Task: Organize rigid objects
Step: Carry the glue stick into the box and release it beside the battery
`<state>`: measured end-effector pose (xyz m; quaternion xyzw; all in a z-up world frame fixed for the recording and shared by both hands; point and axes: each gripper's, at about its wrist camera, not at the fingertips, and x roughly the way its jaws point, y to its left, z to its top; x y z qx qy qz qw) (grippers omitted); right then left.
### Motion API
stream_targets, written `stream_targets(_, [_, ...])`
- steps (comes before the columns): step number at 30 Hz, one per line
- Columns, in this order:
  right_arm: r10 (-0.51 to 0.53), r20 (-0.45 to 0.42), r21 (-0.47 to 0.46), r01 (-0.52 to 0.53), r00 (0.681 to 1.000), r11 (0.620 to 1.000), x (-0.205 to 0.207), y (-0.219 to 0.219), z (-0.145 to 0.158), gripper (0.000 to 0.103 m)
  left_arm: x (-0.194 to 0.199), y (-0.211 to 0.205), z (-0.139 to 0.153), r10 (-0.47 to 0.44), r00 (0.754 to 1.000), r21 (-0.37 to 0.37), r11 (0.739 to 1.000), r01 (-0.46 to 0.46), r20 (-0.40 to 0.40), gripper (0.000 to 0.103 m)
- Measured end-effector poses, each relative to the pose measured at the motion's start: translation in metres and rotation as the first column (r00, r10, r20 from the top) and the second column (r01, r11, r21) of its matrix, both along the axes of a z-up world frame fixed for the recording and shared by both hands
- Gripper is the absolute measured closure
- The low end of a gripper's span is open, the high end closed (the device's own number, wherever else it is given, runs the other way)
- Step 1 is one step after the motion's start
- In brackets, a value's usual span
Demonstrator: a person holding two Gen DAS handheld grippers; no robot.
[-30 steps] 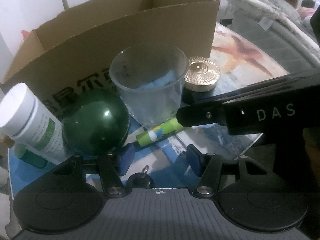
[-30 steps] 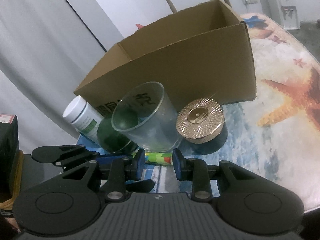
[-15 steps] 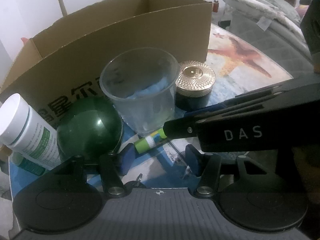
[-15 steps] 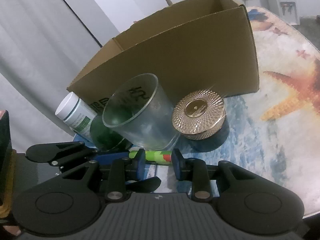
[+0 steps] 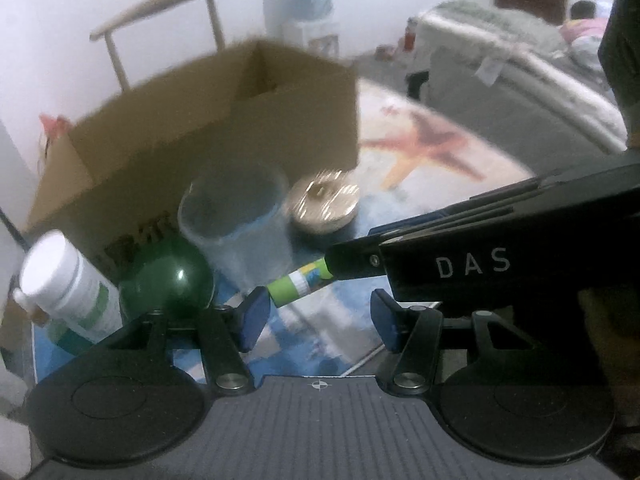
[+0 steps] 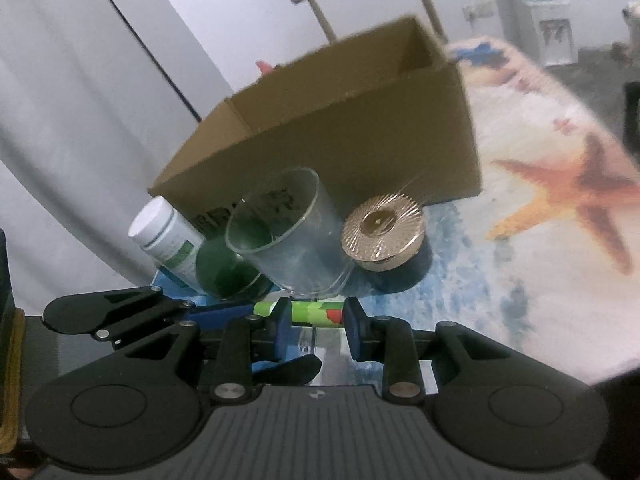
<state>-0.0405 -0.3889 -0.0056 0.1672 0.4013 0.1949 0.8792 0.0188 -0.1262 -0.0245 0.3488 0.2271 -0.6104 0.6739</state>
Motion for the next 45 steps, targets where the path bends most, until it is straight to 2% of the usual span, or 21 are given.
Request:
stream_targets(5, [-0.044, 0.125, -0.011, 0.046, 0.991, 0.999, -0.031, -0.014, 0.044, 0.072, -0.022, 0.009, 0.038, -0.037, 0.998, -0.113, 0.993, 0.044, 0.06, 0.048])
stream_targets(8, [-0.035, 0.214, -0.035, 0.044, 0.976, 0.998, -0.031, -0.014, 0.073, 0.072, -0.022, 0.005, 0.057, -0.03, 0.995, -0.168, 0.985, 0.046, 0.096, 0.048])
stream_targets(12, [0.022, 0.297, -0.052, -0.007, 0.955, 0.999, -0.004, -0.003, 0.105, 0.072, 0.0, -0.014, 0.079, 0.02, 0.993, -0.195, 0.981, 0.002, 0.112, 0.048])
stream_targets(15, [0.087, 0.312, -0.073, -0.067, 0.946, 0.995, 0.033, 0.014, 0.117, 0.072, 0.026, -0.036, 0.09, 0.061, 0.99, -0.19, 0.981, -0.036, 0.129, 0.048])
stream_targets(19, [0.165, 0.229, -0.047, -0.158, 0.959, 0.986, 0.1, 0.039, 0.112, 0.072, 0.078, -0.076, 0.089, 0.127, 0.987, -0.111, 0.987, -0.116, 0.095, 0.048])
stream_targets(23, [0.232, 0.069, 0.016, -0.234, 0.97, 0.972, 0.173, 0.062, 0.089, 0.072, 0.126, -0.114, 0.074, 0.194, 0.979, -0.011, 0.981, -0.194, 0.057, 0.048])
stream_targets(25, [0.255, -0.026, 0.066, -0.253, 0.966, 0.965, 0.209, 0.069, 0.073, 0.072, 0.149, -0.13, 0.067, 0.213, 0.977, 0.039, 0.976, -0.214, 0.023, 0.048])
stream_targets(29, [0.266, -0.185, 0.108, -0.249, 0.946, 0.962, 0.265, 0.082, 0.037, 0.072, 0.191, -0.163, 0.051, 0.255, 0.963, 0.162, 0.957, -0.239, -0.085, 0.048])
stream_targets(31, [0.263, -0.247, 0.131, -0.237, 0.933, 0.963, 0.288, 0.085, 0.023, 0.072, 0.202, -0.176, 0.041, 0.273, 0.958, 0.204, 0.947, -0.25, -0.091, 0.049])
stream_targets(35, [0.259, -0.315, 0.13, -0.229, 0.913, 0.965, 0.319, 0.094, 0.004, 0.073, 0.203, -0.19, 0.032, 0.264, 0.963, 0.226, 0.942, -0.247, -0.048, 0.049])
stream_targets(39, [0.235, -0.34, 0.116, -0.208, 0.911, 0.971, 0.335, 0.099, -0.009, 0.073, 0.201, -0.197, 0.035, 0.287, 0.957, 0.192, 0.941, -0.278, -0.025, 0.048])
stream_targets(43, [0.198, -0.306, 0.123, -0.167, 0.931, 0.978, 0.332, 0.088, 0.0, 0.073, 0.195, -0.18, 0.052, 0.287, 0.957, 0.154, 0.948, -0.278, -0.037, 0.046])
stream_targets(45, [0.196, -0.261, 0.139, -0.164, 0.945, 0.976, 0.319, 0.075, 0.015, 0.073, 0.191, -0.169, 0.064, 0.275, 0.961, 0.121, 0.956, -0.268, -0.039, 0.045])
